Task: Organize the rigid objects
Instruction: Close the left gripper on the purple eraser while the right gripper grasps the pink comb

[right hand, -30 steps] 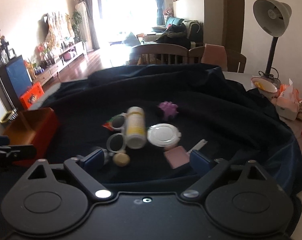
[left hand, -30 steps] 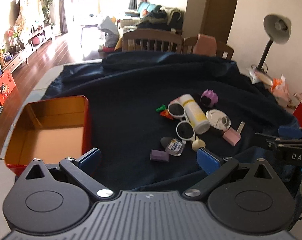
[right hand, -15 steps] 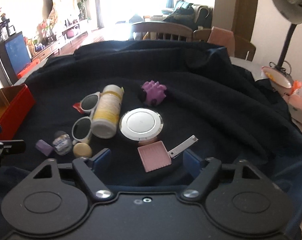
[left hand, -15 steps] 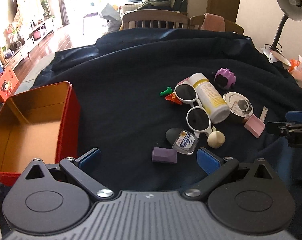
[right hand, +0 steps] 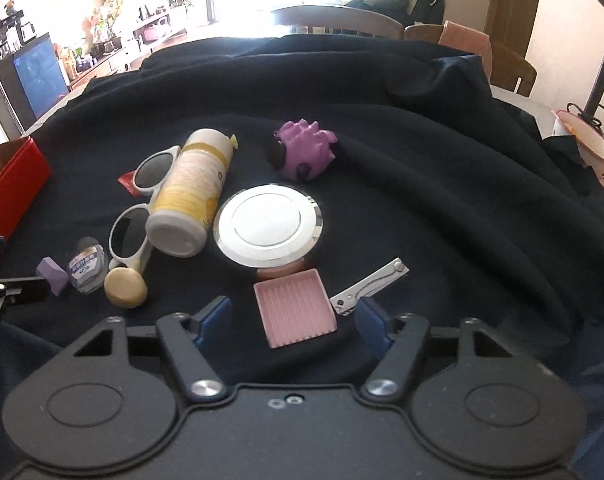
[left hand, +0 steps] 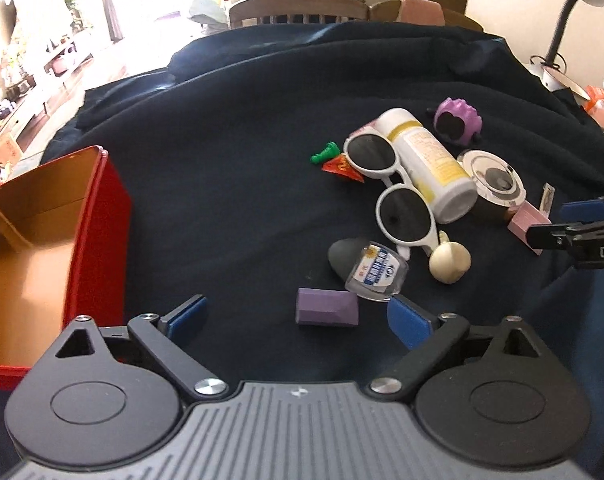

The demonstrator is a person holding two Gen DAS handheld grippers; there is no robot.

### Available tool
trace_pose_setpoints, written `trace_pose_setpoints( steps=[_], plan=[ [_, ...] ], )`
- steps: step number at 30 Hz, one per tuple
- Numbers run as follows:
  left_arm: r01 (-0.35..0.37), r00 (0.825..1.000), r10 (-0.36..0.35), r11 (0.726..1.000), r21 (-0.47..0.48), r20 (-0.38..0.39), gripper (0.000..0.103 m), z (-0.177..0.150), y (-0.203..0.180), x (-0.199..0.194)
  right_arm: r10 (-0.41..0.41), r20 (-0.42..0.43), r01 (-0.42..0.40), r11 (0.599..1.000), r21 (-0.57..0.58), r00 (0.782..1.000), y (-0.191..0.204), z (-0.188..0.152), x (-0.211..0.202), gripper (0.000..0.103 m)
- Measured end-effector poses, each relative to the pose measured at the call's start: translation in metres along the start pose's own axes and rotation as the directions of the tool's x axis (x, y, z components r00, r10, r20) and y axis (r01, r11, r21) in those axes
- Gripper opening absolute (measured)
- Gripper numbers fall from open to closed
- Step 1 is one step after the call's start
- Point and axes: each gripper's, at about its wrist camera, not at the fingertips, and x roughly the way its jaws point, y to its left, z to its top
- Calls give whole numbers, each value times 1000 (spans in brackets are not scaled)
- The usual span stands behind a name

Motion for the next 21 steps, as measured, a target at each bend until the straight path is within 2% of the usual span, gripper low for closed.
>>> trace_pose_setpoints(
  steps=[2,7,13,16,21],
  plan=[
    [-2,1000,2,1000,15,-2,94,-1,-3,2,-2,-9,2,1000,-2,1000,-1,0,4,61],
    [-1,1000,2,1000,27,-18,77,-1,-6,9,2,-21,-2,1000,-2,1000,-3,-1,10,56],
    [2,1000,-1,999,54,-21,62,-3,-10,14,1,-26,-2,1000,-10,1000,-4,-3,14,54],
    [6,1000,-5,999,46,-23,57,-3,-10,15,2,-23,-2,1000,-15,1000,-4,-3,14,49],
    [21,1000,-20,999,37,-19,40,-3,-10,15,-12,-21,11,999,-31,1000,2,-2,13,44]
  ],
)
